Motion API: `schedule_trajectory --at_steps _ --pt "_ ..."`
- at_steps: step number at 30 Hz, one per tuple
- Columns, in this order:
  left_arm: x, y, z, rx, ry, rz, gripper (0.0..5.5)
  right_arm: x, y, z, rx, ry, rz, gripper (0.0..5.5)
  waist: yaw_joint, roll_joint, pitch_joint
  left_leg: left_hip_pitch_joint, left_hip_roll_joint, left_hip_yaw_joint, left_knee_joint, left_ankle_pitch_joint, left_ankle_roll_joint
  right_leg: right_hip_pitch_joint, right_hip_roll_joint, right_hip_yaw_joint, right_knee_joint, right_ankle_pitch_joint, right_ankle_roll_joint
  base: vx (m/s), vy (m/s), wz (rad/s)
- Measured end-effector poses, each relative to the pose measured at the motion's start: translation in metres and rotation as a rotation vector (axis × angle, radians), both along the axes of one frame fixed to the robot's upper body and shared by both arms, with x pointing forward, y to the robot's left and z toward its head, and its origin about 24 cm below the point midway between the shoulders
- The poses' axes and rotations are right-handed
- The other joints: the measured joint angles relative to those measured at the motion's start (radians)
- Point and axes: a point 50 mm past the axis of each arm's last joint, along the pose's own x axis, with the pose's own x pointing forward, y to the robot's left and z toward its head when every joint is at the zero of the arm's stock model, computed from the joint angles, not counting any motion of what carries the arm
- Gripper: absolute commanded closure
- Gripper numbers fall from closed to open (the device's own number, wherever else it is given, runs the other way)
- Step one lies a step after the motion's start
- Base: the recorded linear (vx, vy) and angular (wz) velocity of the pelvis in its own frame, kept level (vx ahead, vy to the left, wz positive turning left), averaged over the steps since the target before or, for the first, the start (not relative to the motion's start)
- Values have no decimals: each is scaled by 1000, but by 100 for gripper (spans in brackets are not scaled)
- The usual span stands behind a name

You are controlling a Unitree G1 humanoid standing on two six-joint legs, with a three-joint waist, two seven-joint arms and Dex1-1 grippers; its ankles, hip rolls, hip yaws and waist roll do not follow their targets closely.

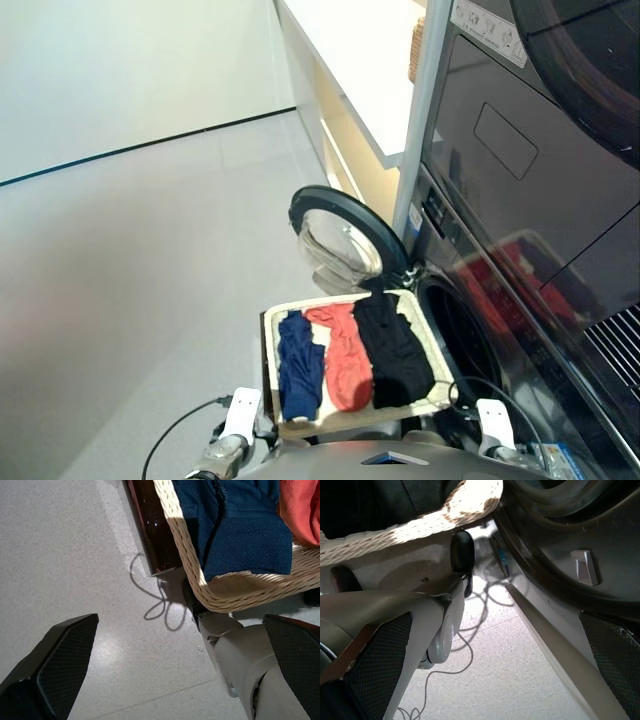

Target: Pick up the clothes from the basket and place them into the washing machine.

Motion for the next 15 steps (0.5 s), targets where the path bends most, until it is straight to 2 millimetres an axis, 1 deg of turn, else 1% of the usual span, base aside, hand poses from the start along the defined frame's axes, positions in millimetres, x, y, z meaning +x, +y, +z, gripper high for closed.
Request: schedule_trajectory --at_steps 11,15 --pt "4 0 1 3 -23 16 0 1 0 0 -10 -4 -4 0 1 -5 4 -1 0 -1 0 0 0 0 0 -1 0 0 -1 0 0 0" --pt "9 -1 3 -2 -48 48 0 8 3 2 -17 -37 4 0 0 -8 7 2 0 -1 0 1 -1 0 0 -1 0 1 -1 0 0 0"
